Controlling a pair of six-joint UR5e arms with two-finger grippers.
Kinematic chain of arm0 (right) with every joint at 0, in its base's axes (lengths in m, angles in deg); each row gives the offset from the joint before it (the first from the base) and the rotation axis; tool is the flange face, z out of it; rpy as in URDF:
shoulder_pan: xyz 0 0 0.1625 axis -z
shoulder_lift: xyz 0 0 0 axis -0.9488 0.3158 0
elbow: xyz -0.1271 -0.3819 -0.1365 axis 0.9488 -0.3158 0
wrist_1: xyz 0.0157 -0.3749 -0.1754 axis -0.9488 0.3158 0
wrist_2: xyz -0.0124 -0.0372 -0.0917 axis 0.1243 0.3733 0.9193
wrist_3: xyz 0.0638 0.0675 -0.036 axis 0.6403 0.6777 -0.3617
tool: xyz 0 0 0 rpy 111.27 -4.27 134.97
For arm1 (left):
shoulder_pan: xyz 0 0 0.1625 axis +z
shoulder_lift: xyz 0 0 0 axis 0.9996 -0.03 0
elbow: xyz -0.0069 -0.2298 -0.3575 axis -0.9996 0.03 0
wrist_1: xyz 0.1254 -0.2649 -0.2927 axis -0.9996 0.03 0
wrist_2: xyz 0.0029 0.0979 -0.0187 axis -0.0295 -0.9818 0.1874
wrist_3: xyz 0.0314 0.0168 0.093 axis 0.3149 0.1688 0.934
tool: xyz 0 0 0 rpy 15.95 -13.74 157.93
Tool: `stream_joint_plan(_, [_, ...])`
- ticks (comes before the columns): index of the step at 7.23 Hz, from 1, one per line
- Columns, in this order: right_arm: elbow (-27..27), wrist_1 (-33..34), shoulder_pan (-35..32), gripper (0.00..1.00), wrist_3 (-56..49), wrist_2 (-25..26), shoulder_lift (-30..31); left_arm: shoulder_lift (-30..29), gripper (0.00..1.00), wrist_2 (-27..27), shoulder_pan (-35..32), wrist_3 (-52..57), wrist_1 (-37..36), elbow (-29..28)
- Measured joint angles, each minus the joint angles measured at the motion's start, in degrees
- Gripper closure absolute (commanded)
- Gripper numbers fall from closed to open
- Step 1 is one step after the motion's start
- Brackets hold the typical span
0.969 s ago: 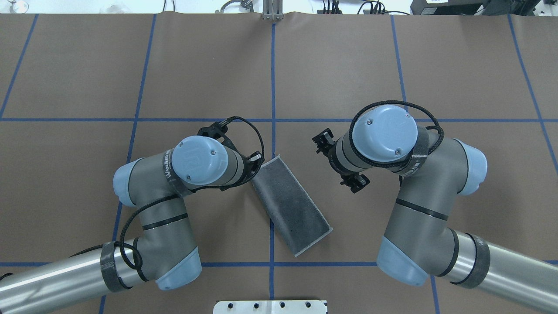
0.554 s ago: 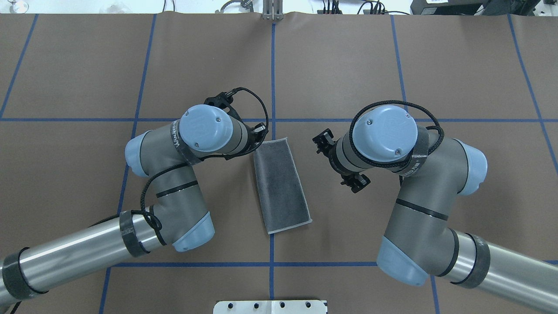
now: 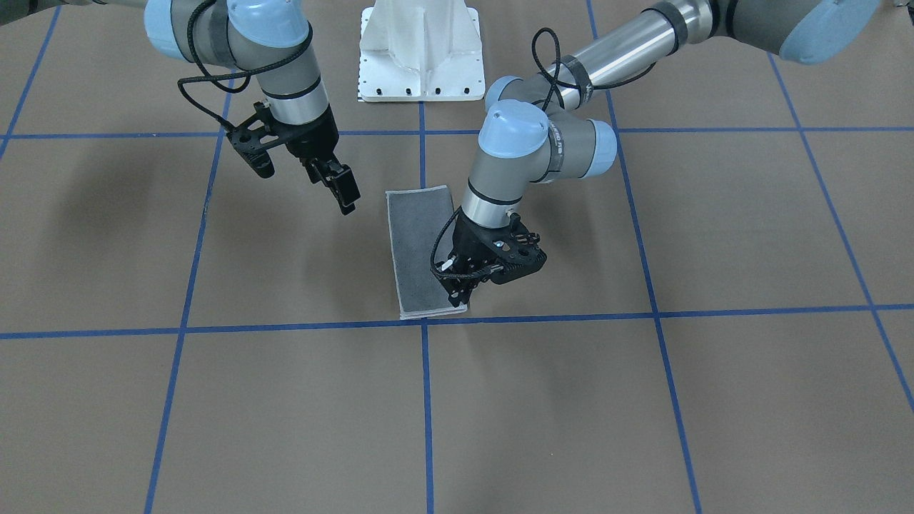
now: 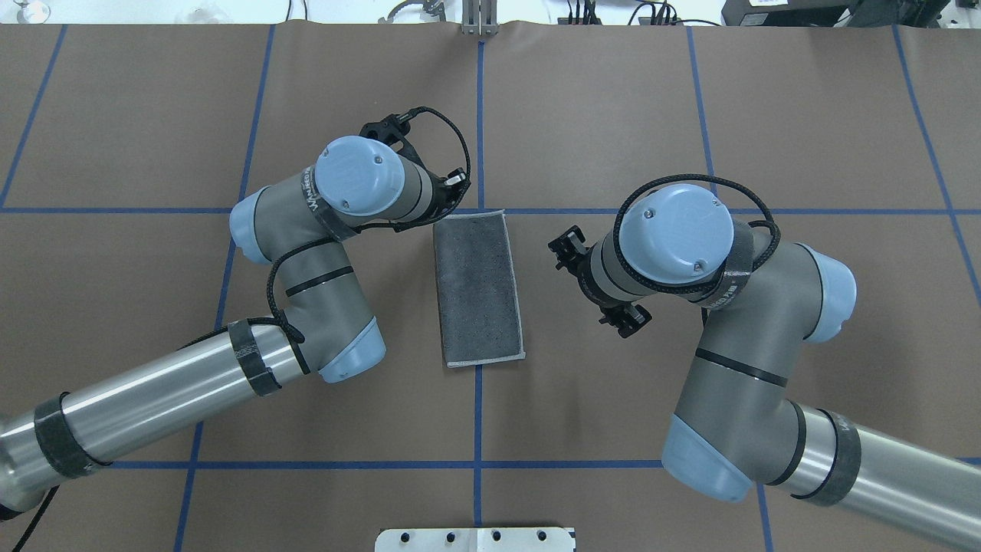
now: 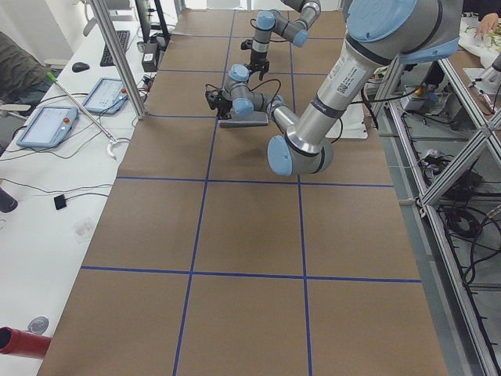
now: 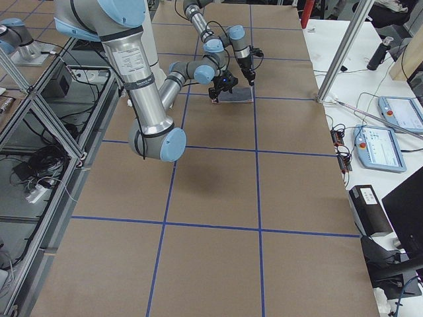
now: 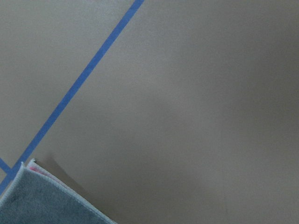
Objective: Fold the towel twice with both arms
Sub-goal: 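Push the strip's near end with the left gripper, straightening it lengthwise, then lower the left gripper to the strip's near end while the right gripper withdraws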
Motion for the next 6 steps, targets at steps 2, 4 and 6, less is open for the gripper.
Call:
stream_joint_plan(2, [0.0, 0.0, 0.1, 0.0, 0.0, 0.1, -0.2, -0.8, 0.49, 0.9, -1.3, 0.2, 0.1, -0.1])
stream_joint_plan(4, [-0.1, -0.1, 0.1, 0.0, -0.1, 0.2, -0.4, -0.1, 0.5, 4.9, -1.5, -0.9, -0.9, 1.6])
stream_joint_plan(6, [-0.1, -0.5, -1.2, 0.0, -2.9, 0.1, -0.4, 3.5, 0.5, 5.8, 0.7, -7.0, -5.2, 8.5])
